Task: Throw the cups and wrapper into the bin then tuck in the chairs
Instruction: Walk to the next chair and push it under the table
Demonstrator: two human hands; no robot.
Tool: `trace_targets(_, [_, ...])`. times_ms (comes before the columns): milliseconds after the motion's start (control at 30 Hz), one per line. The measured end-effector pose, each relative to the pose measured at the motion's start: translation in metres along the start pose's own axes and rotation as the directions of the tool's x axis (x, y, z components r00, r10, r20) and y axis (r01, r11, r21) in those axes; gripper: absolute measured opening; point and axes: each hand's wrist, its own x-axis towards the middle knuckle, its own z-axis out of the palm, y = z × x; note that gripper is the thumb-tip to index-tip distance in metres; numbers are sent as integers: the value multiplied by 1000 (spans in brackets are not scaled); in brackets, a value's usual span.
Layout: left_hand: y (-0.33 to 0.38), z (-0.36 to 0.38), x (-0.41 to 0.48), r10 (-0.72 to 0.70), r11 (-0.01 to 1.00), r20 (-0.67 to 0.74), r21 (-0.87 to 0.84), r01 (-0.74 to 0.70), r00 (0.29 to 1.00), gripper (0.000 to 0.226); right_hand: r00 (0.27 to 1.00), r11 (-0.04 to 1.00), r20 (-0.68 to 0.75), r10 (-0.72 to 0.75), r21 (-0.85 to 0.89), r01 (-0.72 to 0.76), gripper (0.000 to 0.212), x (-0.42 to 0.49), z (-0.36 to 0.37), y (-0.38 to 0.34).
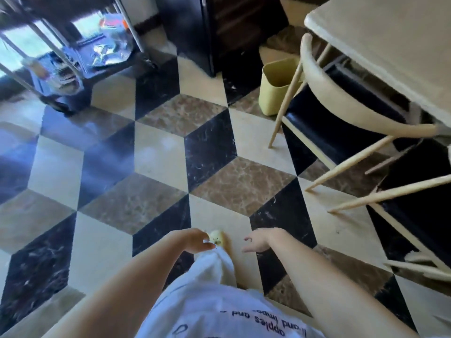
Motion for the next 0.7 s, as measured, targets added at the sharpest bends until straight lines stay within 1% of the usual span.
trace_targets(100, [-26, -47, 7, 12, 1000, -24, -10, -12, 1000, 57, 1000, 1000, 9, 25, 8, -25, 62, 11, -56, -6])
trace_targets(267, [-63, -139, 21, 26, 1000, -66, -6, -26, 997, 54, 999, 998, -33, 17, 60, -15, 55, 24, -154, -5])
trace_targets(367, [-77, -198, 33, 25, 1000, -82, -6, -26, 996, 50, 998, 991, -53, 25, 134, -18, 46, 33, -215, 8])
trace_targets(433, [-79, -235, 41, 23, 1000, -82, 5, -23, 996, 47, 997, 991, -59, 51, 126, -44, 34, 42, -252, 20])
trace_targets(467, [-81, -256, 48, 19, 1000, -92, 14, -18, 996, 48, 996, 992, -62, 66, 111, -59, 31, 48, -273, 29])
trace_targets(567, [-87, -322, 74, 9, 1000, -126, 16, -7, 992, 52, 994, 995, -80, 72, 74, -66, 30, 60, -337, 51])
trace_targets(633, [-89, -366, 90, 3, 1000, -129, 16, -1, 992, 52, 993, 992, -110, 50, 124, -36, 40, 61, -381, 65])
trace_targets(700, [-87, -416, 101, -1, 1000, -139, 24, 4, 990, 52, 990, 990, -130, 50, 136, -32, 48, 55, -430, 82])
